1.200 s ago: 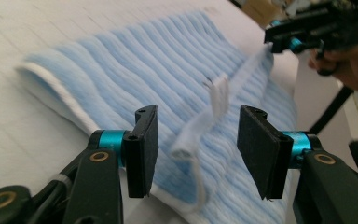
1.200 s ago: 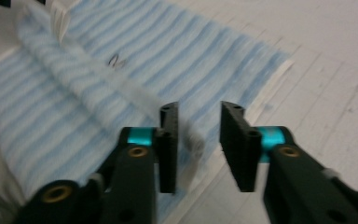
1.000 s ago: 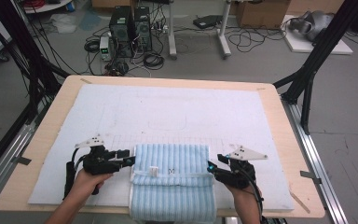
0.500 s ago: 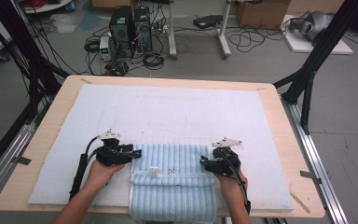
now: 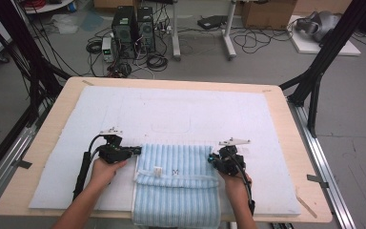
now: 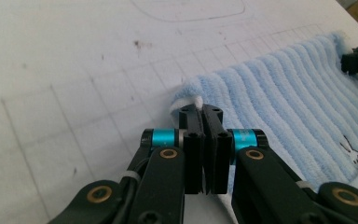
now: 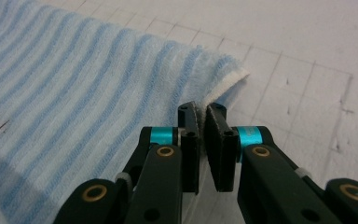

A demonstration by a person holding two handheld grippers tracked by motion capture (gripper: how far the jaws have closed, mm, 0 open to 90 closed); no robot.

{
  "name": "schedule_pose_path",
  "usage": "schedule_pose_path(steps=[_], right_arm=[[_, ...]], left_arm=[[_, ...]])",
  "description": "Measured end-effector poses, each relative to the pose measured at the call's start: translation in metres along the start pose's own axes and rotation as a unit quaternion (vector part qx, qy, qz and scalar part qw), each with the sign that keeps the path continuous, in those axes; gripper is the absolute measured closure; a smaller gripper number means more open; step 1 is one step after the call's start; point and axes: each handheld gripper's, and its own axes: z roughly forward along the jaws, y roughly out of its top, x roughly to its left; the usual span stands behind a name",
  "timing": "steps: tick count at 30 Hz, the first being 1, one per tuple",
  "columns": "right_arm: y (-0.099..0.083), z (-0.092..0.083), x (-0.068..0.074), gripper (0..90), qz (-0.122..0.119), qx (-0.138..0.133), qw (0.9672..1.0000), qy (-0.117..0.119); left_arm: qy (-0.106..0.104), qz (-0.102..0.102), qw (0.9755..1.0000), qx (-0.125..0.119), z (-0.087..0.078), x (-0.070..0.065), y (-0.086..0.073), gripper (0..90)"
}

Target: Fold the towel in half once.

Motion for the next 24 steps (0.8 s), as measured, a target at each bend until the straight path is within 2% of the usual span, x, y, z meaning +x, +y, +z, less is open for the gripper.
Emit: schedule_pose_path(steps=[1,6,8,10,12,14,17,19,20,22,24], right_arm=[[0.002,0.001,-0.001,84.3,0.000,0.000,1.0000,-0.001],[0.008,0.005,-0.006,84.4,0.006,-0.003,1.0000,-0.006],[0.012,0.006,-0.007,85.0,0.006,-0.005,0.9999,-0.010],[0.016,0.008,-0.008,85.1,0.004,-0.007,0.9999,-0.012],[0.020,0.011,-0.008,85.2,-0.007,-0.005,0.9998,-0.019],[0.025,0.013,-0.008,85.2,-0.014,-0.002,0.9996,-0.025],[0.033,0.017,-0.012,85.2,-0.005,-0.006,0.9996,-0.027],[0.039,0.020,-0.016,85.3,0.000,-0.014,0.9996,-0.026],[0.041,0.022,-0.018,85.6,0.000,-0.014,0.9994,-0.030],[0.046,0.027,-0.021,85.6,0.000,-0.015,0.9994,-0.031],[0.052,0.032,-0.024,86.2,0.006,-0.021,0.9992,-0.034]], left_arm=[[-0.001,-0.002,1.0000,-0.008,0.000,0.001,0.004,87.0],[0.007,-0.008,0.9999,-0.013,0.004,0.005,0.017,87.0],[0.003,-0.019,0.9996,-0.021,0.005,0.009,0.018,87.0],[0.008,-0.010,0.9998,-0.017,0.006,0.011,0.020,87.0],[0.008,-0.020,0.9993,-0.032,0.007,0.012,0.022,87.0],[0.009,-0.018,0.9992,-0.036,0.007,0.014,0.027,87.0],[0.006,-0.017,0.9986,-0.051,0.009,0.018,0.032,86.9],[0.007,-0.031,0.9973,-0.066,0.009,0.024,0.034,87.0],[0.010,-0.034,0.9975,-0.061,0.010,0.028,0.037,86.9],[0.012,-0.032,0.9977,-0.059,0.012,0.031,0.043,86.9],[0.014,-0.029,0.9965,-0.078,0.013,0.032,0.049,86.9]])
